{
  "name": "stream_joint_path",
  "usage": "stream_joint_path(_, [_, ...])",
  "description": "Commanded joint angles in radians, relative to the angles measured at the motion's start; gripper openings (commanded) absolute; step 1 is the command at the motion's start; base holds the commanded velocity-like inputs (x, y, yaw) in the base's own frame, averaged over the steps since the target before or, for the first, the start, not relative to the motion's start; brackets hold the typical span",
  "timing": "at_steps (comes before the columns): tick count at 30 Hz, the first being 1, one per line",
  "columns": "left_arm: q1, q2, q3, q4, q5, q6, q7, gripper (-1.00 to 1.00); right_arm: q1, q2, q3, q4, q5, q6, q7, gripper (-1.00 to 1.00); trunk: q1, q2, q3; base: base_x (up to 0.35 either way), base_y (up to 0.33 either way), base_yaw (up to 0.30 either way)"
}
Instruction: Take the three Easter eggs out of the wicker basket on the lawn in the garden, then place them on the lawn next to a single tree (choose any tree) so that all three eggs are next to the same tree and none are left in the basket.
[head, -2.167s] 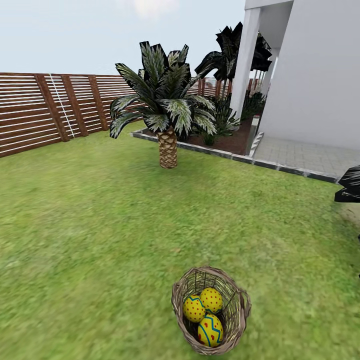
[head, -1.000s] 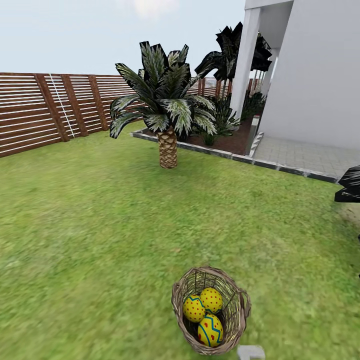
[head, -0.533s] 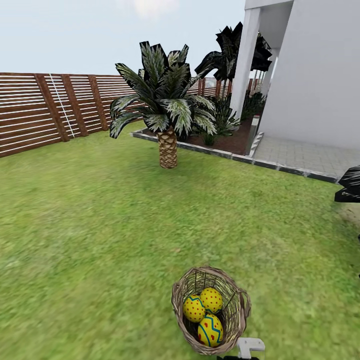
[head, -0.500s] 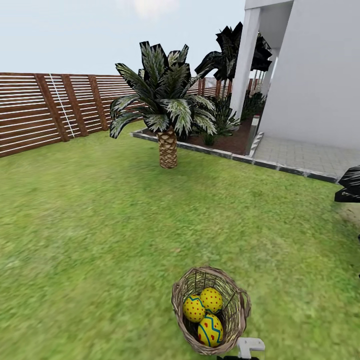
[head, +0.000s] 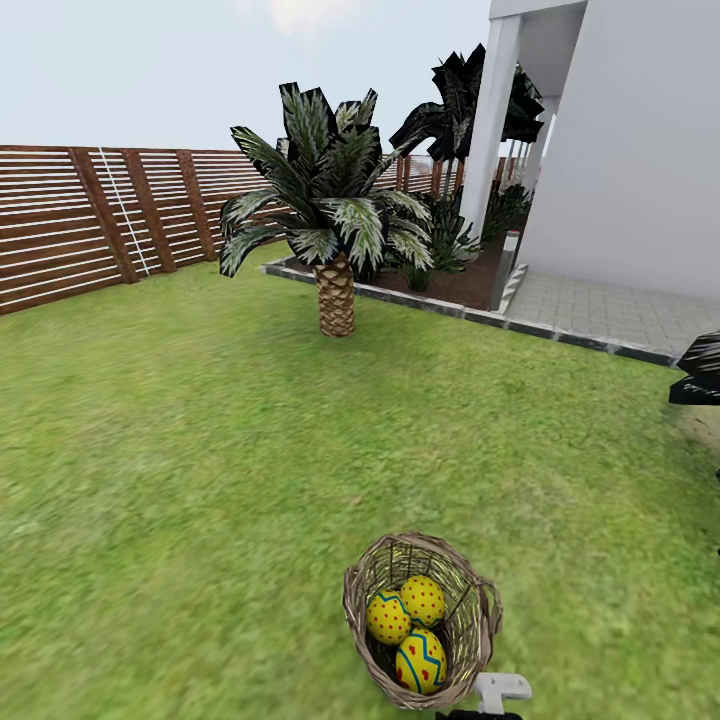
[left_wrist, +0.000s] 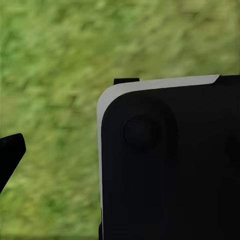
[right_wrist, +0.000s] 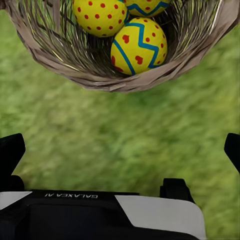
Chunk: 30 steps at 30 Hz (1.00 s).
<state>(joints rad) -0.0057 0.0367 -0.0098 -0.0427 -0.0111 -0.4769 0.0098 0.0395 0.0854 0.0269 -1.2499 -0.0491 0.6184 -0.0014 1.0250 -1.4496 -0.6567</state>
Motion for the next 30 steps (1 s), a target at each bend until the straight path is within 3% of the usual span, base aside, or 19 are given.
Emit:
stream_joint_path(1, [0.0,0.0,-0.001,0.001,-0.001,-0.003,0.001,1.0,0.0,0.0,-0.001,-0.005,-0.005,0.008,0.0,1.0,0.0,0.0,-0.001,0.0,0.0,0.0])
stream_joint_path(4, [0.0,0.0,-0.001,0.0,-0.001,-0.003,0.002,1.0,0.0,-0.001,-0.007,-0.022,-0.005,0.025,0.0,1.0,0.0,0.0,-0.001,0.0,0.0,0.0])
stream_joint_path(8, [0.0,0.0,-0.001,0.0,0.0,-0.003,0.002,1.0,-0.005,0.0,-0.058,-0.046,-0.006,0.075,0.0,1.0,0.0,0.0,-0.001,0.0,0.0,0.0])
stream_joint_path(13, [0.0,0.0,-0.002,0.0,0.0,-0.003,0.0,1.0,-0.009,0.0,-0.08,-0.056,-0.006,0.106,0.0,1.0,0.0,0.0,-0.001,0.0,0.0,0.0])
stream_joint_path(30, [0.0,0.0,-0.003,0.0,0.0,-0.003,0.0,1.0,-0.013,-0.002,-0.088,-0.115,-0.005,0.176,0.0,1.0,0.0,0.0,-0.001,-0.053,0.0,0.0])
